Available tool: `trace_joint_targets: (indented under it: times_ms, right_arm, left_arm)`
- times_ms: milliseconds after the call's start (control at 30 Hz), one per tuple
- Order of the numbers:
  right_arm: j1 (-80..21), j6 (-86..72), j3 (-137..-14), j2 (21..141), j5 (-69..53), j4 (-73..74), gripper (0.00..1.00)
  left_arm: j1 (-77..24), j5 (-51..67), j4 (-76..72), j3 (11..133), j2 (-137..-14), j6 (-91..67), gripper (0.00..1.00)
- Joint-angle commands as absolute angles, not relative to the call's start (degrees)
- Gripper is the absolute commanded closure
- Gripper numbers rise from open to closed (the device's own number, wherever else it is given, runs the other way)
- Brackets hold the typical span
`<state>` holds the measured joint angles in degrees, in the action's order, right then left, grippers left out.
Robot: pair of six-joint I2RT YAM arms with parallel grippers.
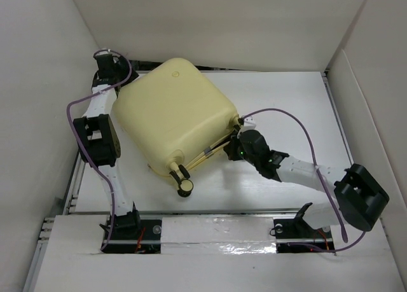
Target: Pack the luggage
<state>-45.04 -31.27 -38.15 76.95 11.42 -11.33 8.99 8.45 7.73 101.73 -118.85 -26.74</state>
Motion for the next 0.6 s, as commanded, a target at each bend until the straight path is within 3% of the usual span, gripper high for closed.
trace_joint_targets:
  times_ms: [0,233,567]
  right_arm:
    - [-42.11,-29.01,-45.68,79.88,14.94,-17.49,1.00]
    - [-37.18,-25.75,-51.86,85.51,11.78,-20.30,1.00]
    - [-30.67,-18.21,-75.56,98.51,-2.26,-6.54,0.96]
  left_arm:
    - [9.05,11.25,4.93,97.48,-116.11,-26.89,0.27]
    - [7.91,12.74,1.24,79.66,-108.46,-31.98,0.33]
    - [-1.92,2.74,-14.31,43.18,-77.21,-46.66,0.34]
